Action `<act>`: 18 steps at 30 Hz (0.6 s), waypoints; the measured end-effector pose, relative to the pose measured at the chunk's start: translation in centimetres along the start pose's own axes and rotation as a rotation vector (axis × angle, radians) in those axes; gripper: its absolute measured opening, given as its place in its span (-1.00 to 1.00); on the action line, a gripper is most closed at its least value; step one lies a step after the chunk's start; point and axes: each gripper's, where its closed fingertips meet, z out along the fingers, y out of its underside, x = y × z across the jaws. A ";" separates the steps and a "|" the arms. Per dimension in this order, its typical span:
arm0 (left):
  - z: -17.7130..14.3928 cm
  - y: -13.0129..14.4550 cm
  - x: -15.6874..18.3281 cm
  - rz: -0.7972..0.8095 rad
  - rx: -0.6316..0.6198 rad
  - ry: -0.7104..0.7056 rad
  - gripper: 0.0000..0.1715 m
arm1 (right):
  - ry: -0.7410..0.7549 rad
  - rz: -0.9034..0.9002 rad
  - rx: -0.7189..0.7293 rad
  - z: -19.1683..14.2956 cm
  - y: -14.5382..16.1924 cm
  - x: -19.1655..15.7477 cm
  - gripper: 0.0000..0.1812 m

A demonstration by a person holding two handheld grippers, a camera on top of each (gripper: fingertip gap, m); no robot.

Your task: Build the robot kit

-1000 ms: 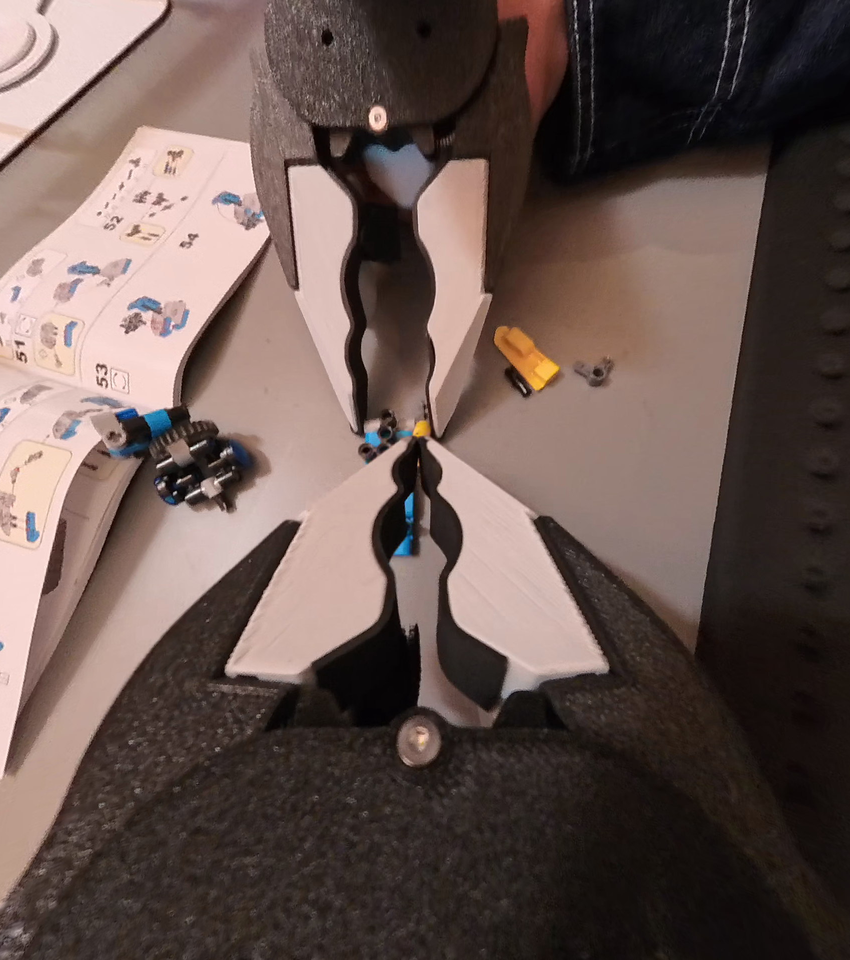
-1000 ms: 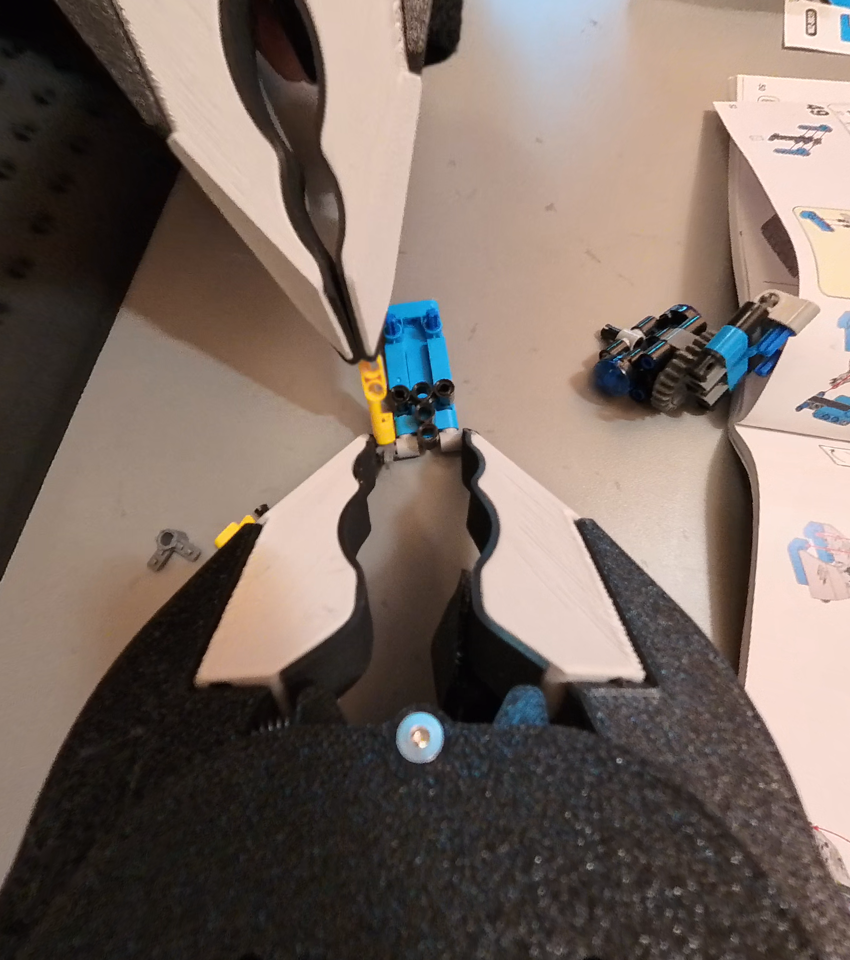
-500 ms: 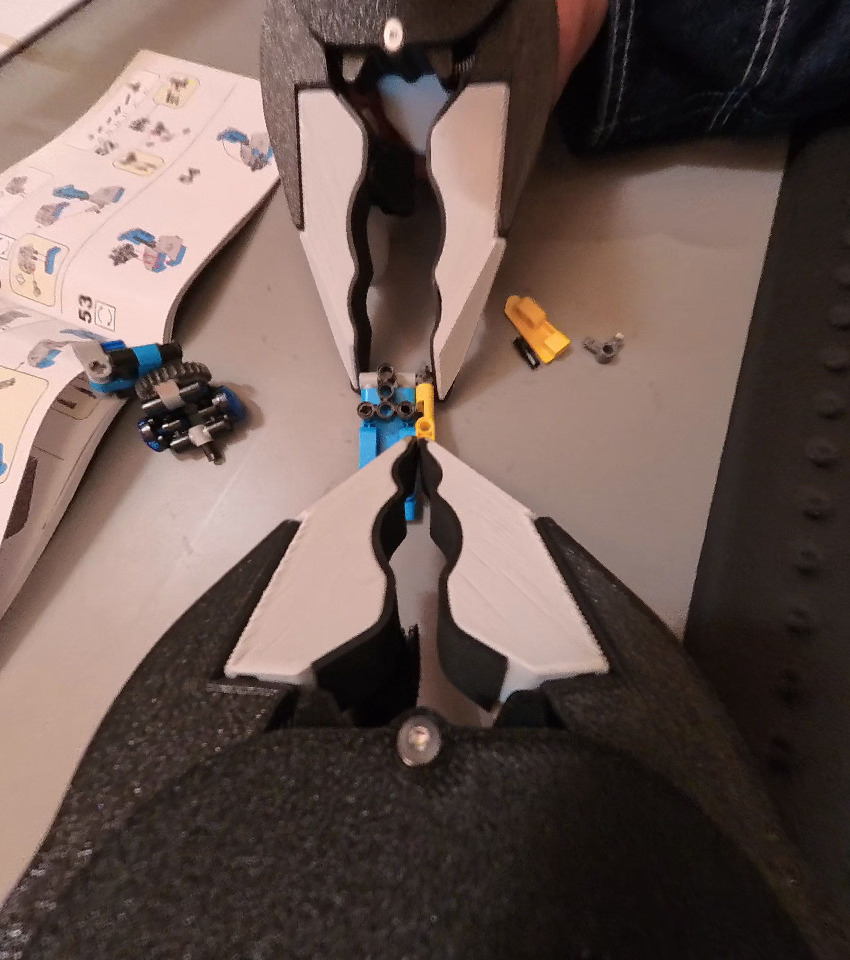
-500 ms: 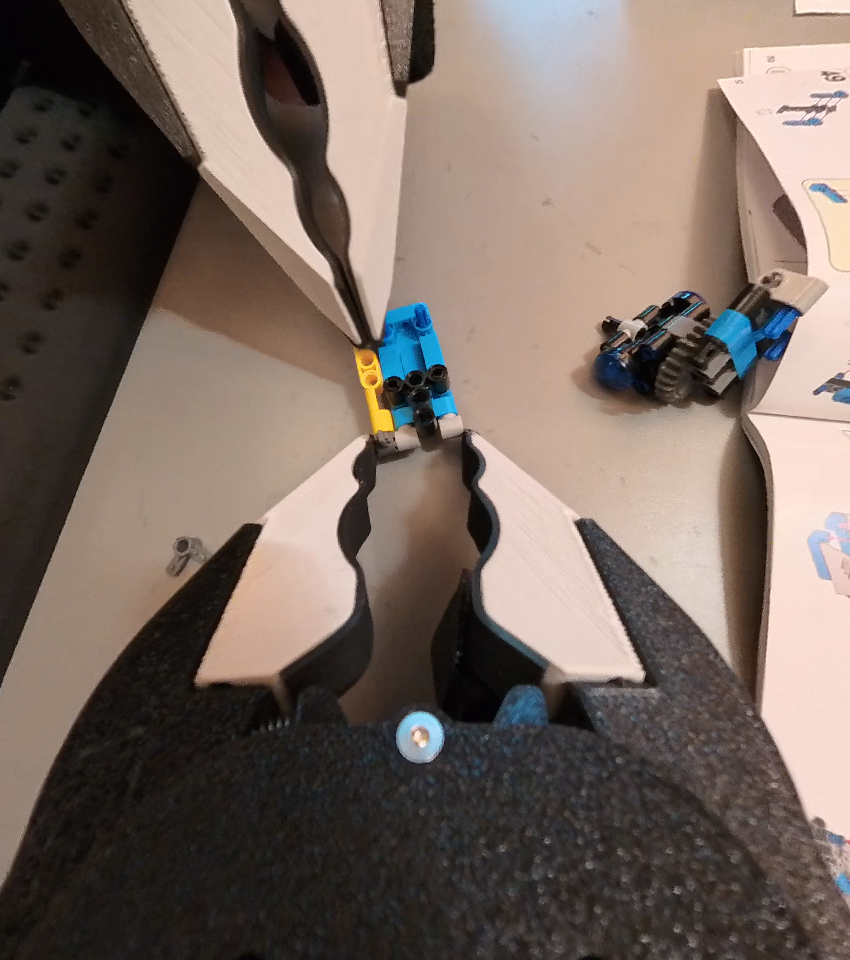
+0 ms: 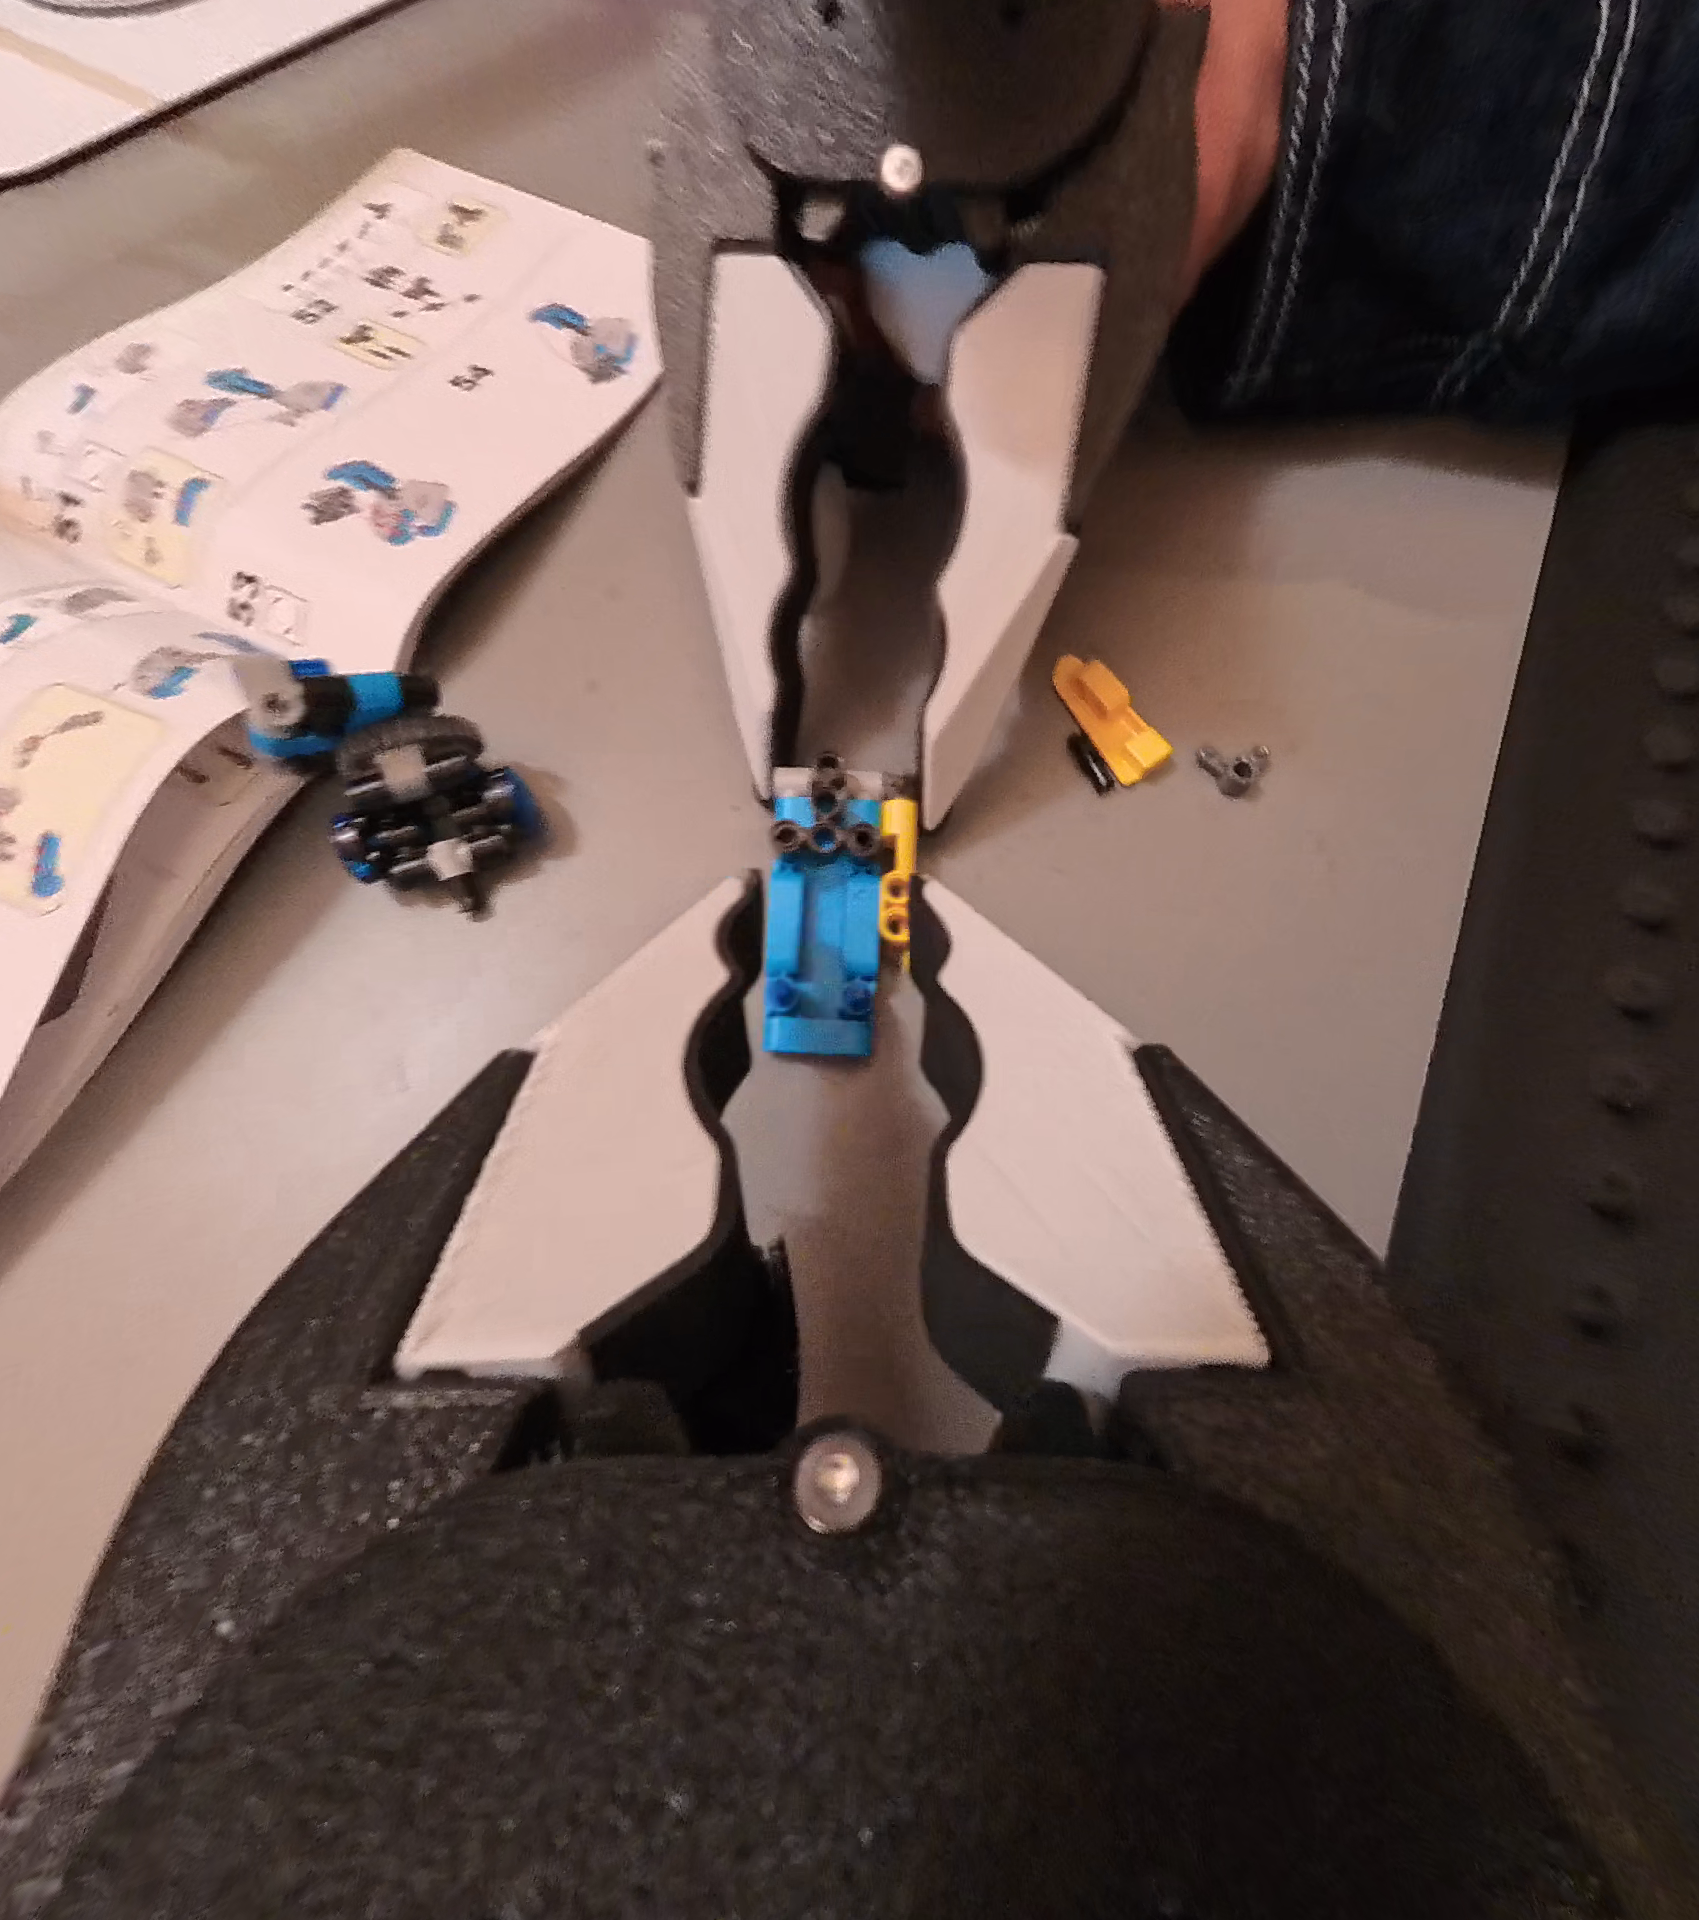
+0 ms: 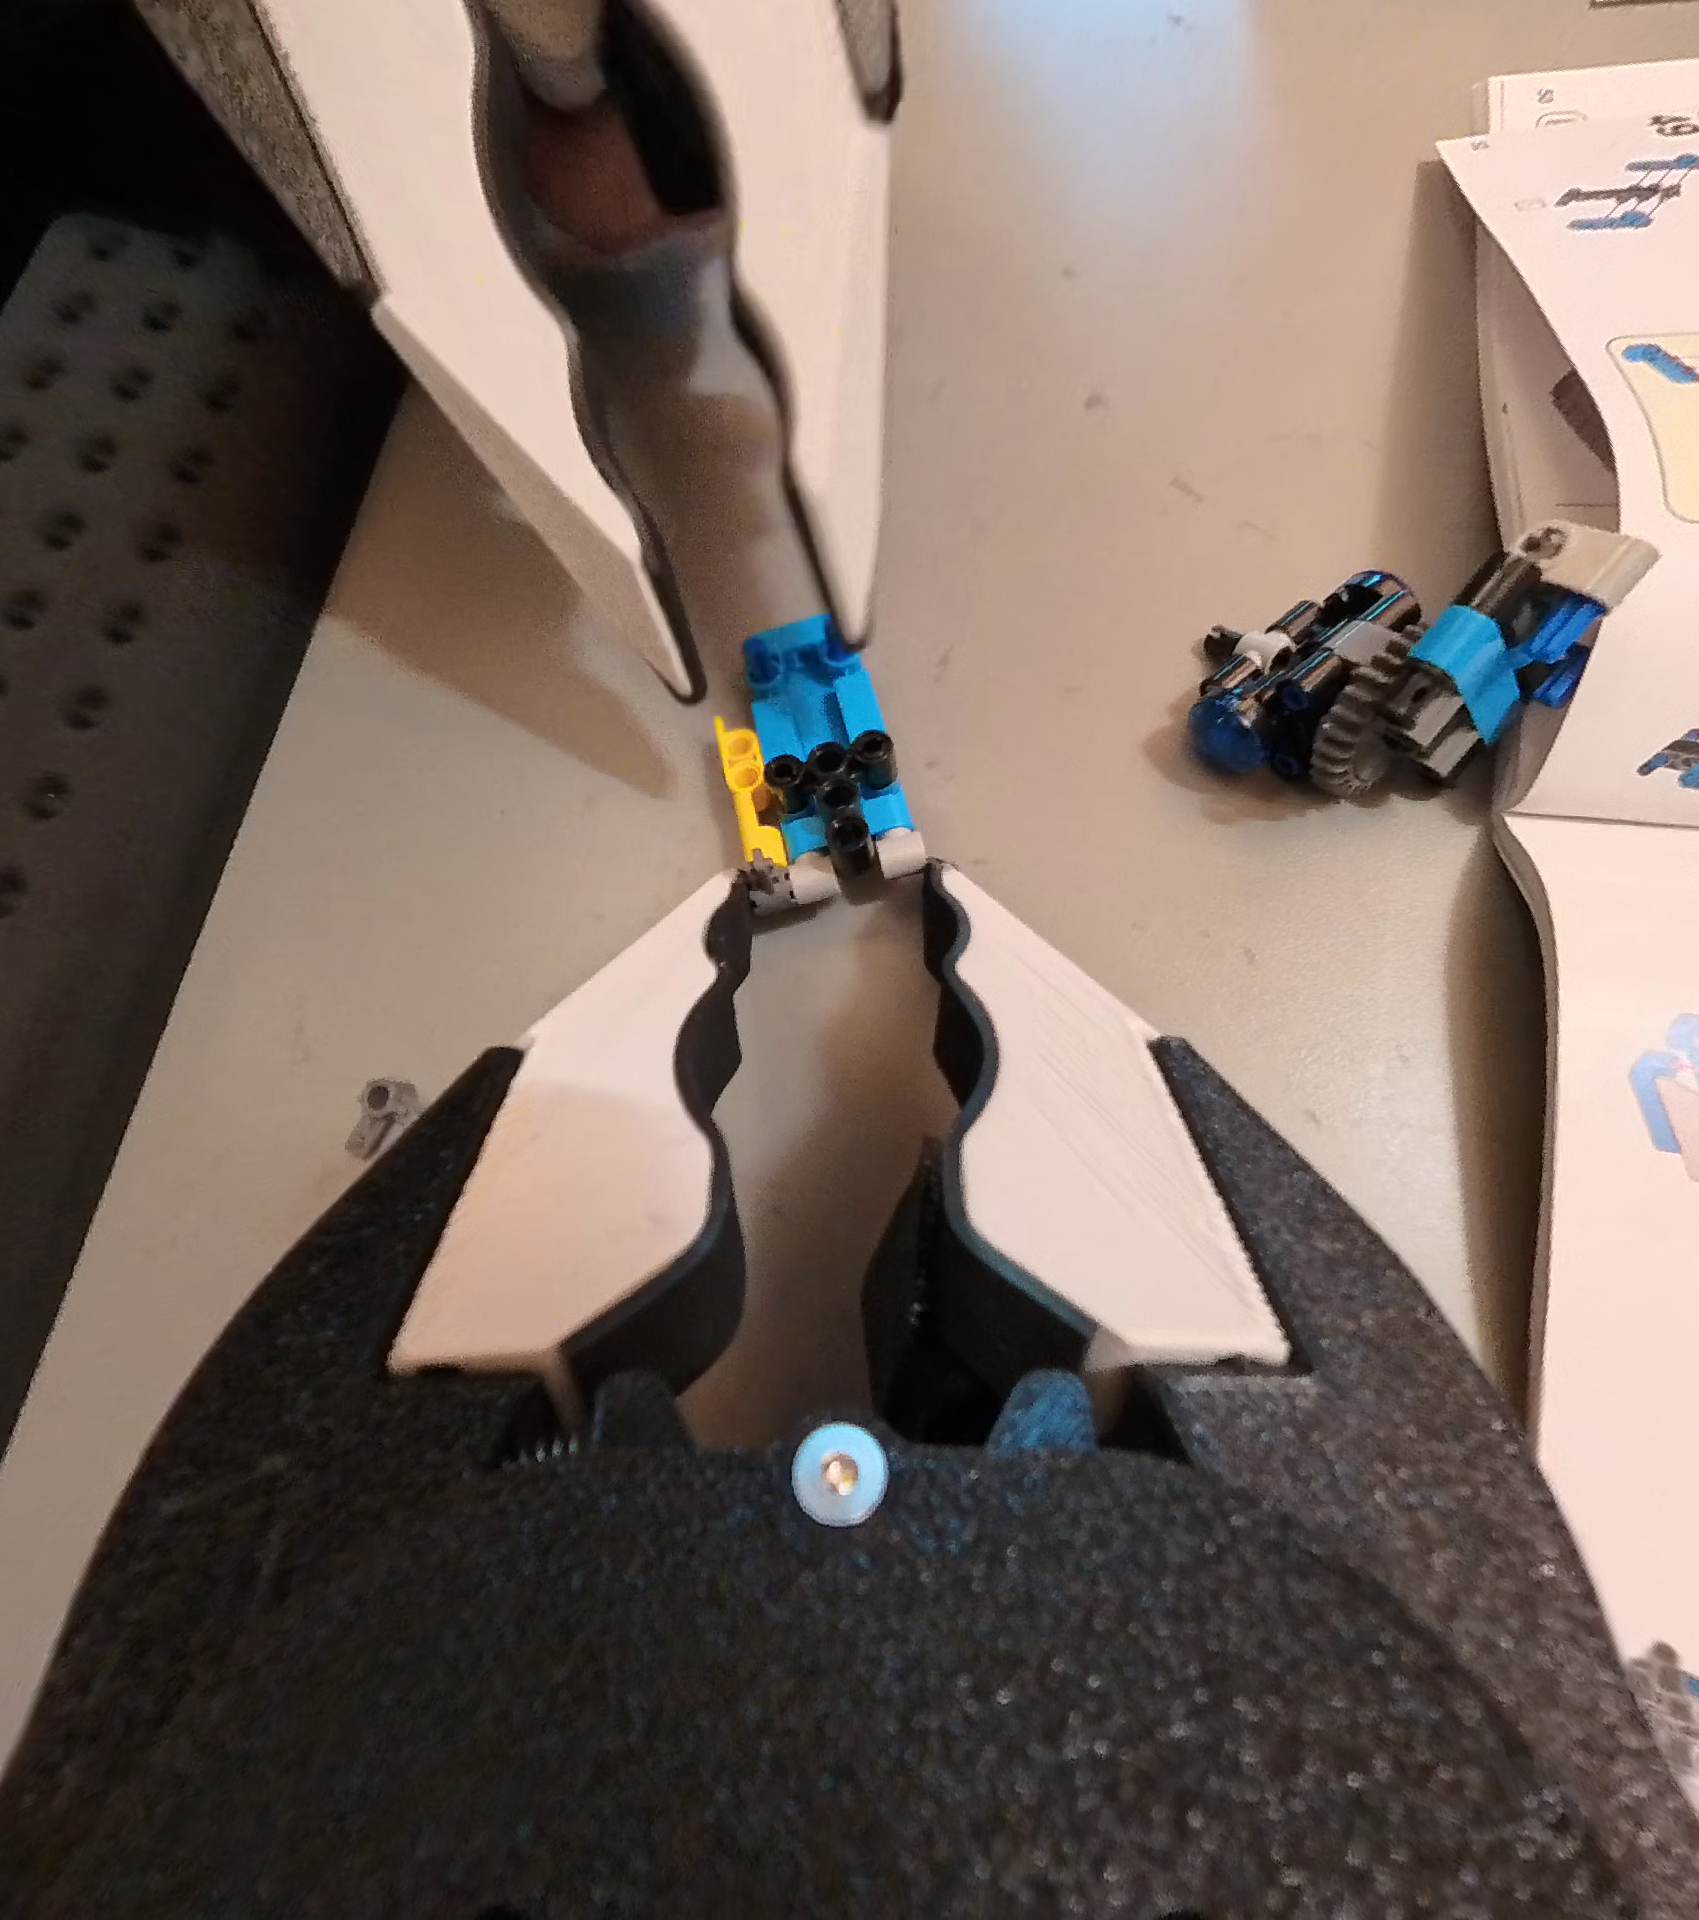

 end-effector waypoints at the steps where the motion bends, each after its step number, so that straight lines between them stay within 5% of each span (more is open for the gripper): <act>1: -0.3 0.0 -0.5 -0.022 0.005 -0.006 -0.60 | -0.018 0.029 0.004 -0.1 -0.1 -0.1 -0.64; 8: -1.7 -1.2 -0.8 -0.155 0.116 0.059 -0.53 | -0.182 0.519 0.028 -1.8 -0.6 0.2 -0.64; 13: -2.6 -1.8 -1.4 -0.215 0.178 0.010 -0.59 | -0.232 0.662 0.246 -4.8 -3.5 0.3 -0.64; 16: -3.0 -2.4 -1.7 -0.334 0.219 -0.016 -0.64 | -0.080 0.652 0.276 -6.0 -3.7 0.5 -0.64; 18: -2.9 -2.9 -1.2 -0.425 0.248 0.003 -0.65 | 0.161 0.701 0.198 -6.1 -1.6 1.3 -0.64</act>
